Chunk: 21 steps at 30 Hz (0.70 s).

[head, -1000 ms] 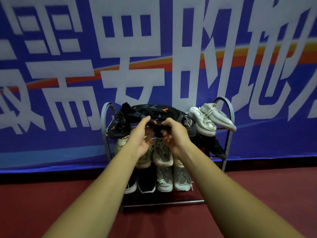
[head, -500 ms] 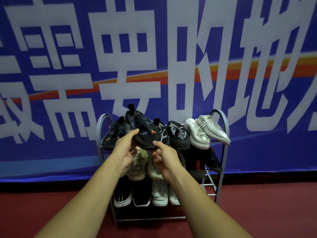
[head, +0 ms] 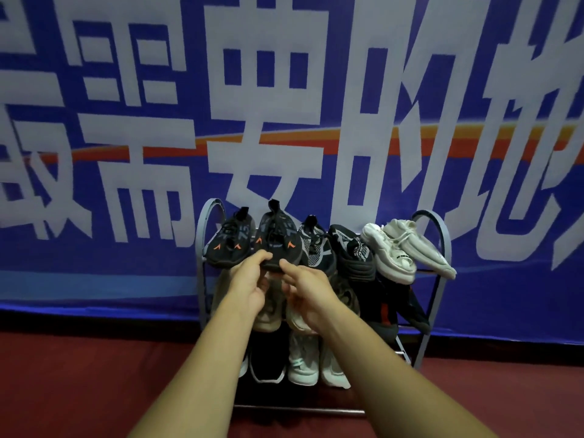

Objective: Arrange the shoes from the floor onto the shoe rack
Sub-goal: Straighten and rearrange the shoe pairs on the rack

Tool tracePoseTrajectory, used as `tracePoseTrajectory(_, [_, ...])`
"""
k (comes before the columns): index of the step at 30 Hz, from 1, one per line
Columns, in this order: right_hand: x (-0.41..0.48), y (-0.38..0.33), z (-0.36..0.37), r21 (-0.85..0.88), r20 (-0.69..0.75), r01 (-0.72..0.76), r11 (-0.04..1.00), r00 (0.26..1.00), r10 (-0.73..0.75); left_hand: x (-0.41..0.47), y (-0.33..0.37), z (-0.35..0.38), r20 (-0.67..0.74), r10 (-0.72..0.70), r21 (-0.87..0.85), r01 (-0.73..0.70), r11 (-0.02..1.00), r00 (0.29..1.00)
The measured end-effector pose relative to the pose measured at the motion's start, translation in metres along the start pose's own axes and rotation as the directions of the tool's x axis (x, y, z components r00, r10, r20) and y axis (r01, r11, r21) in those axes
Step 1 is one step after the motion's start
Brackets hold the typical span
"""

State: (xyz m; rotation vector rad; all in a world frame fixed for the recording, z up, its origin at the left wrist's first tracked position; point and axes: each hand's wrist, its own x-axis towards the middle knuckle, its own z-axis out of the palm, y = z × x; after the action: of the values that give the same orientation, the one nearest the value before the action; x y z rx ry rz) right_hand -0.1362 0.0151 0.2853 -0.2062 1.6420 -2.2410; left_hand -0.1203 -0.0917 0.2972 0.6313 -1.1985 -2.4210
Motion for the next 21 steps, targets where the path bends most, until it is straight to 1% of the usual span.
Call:
tracePoseTrajectory(3, [0.008, -0.001, 0.013, -0.033, -0.056, -0.049, 0.998, 0.997, 0.047, 0.006, 0.000, -0.005, 0.008, -0.054, -0.012, 0.054, 0.998, 0.999])
tracePoseTrajectory(6, [0.018, 0.006, 0.017, -0.051, -0.098, -0.067, 0.996, 0.993, 0.062, 0.015, -0.012, -0.017, 0.042, -0.099, 0.037, 0.098, 0.995, 0.994])
tracePoseTrajectory(9, [0.024, 0.014, 0.014, -0.089, -0.058, -0.042, 0.995, 0.998, 0.037, 0.024, -0.026, -0.020, 0.071, -0.111, 0.068, 0.106, 0.992, 0.991])
tracePoseTrajectory(11, [0.018, 0.014, 0.008, -0.077, -0.028, -0.046, 0.996, 0.999, 0.044, 0.026, -0.028, -0.013, 0.028, -0.089, 0.075, 0.086, 0.993, 0.996])
tracePoseTrajectory(12, [0.013, 0.012, 0.004, -0.082, -0.012, -0.058, 0.995, 0.998, 0.057, 0.026, -0.026, -0.010, -0.019, -0.056, 0.071, 0.058, 0.996, 0.998])
tracePoseTrajectory(14, [0.006, 0.008, -0.009, -0.138, 0.010, -0.077, 0.987, 0.997, 0.079, 0.031, -0.022, -0.006, -0.121, 0.014, 0.092, -0.003, 0.996, 0.993])
tracePoseTrajectory(16, [0.002, 0.002, -0.029, -0.167, -0.005, -0.089, 0.982, 0.996, 0.089, 0.031, -0.023, -0.006, -0.154, 0.035, 0.125, -0.016, 0.992, 0.987])
tracePoseTrajectory(19, [-0.001, -0.007, -0.063, -0.199, -0.070, -0.077, 0.977, 0.995, 0.064, 0.025, -0.036, -0.003, -0.123, -0.015, 0.070, 0.023, 0.997, 0.992])
tracePoseTrajectory(21, [-0.003, -0.011, -0.088, -0.163, -0.134, -0.060, 0.985, 0.990, 0.038, 0.017, -0.048, 0.005, -0.069, -0.039, 0.061, 0.043, 0.997, 0.997])
